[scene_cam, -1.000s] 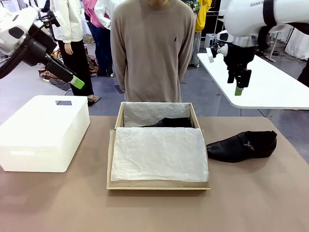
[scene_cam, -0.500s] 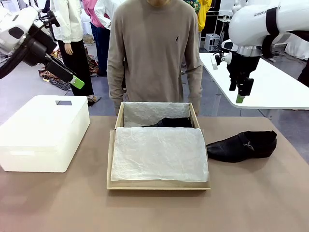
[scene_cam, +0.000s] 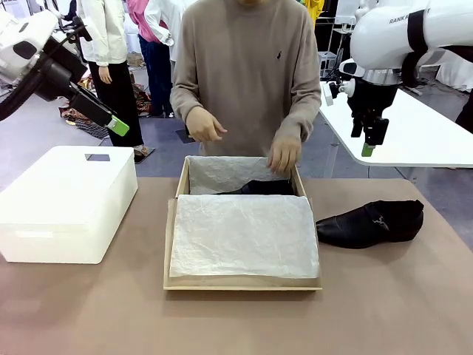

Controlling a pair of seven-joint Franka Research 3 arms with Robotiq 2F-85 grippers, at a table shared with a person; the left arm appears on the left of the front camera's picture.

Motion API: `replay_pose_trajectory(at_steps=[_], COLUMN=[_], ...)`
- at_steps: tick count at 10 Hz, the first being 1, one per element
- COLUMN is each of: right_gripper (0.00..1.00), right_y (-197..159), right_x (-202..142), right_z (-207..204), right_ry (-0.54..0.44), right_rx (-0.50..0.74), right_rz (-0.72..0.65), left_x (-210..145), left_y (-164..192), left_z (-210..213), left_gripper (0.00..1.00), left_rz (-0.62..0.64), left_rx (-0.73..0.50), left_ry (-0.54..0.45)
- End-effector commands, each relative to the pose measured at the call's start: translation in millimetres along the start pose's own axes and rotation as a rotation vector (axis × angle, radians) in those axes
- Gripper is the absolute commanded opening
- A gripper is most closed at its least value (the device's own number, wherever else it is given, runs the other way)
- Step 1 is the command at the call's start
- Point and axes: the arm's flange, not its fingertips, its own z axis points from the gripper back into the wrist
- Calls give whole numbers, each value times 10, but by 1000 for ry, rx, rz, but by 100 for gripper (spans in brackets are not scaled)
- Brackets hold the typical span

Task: Pack the shoes into the box.
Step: Place the other shoe of the Shoes into the Shoes Box.

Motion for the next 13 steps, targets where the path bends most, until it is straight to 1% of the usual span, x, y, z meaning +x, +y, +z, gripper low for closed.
replay_pose_trajectory(at_steps=[1,5,8,10,13], right_gripper=[100,100,100,100,100], right_y=[10,145,217,227,245], right_x=[-42,-578,-909,-1023,-1037], right_z=[-43,-380,-659,-827,-972], right_ry=[0,-36,-69,-85,-93], right_rx=[-10,2,-12,16,60], right_rz=[12,7,40,14,-10], left_x=[3,3,3,3,3], left_y=[-5,-5,-5,-5,-5], left_z=[-12,-12,-12,-12,-12], left_gripper=[100,100,100,100,100], left_rz=[10,10,10,10,10], left_rx=[-2,-2,-2,-2,-2], left_ry=[-23,-23,-23,-23,-23])
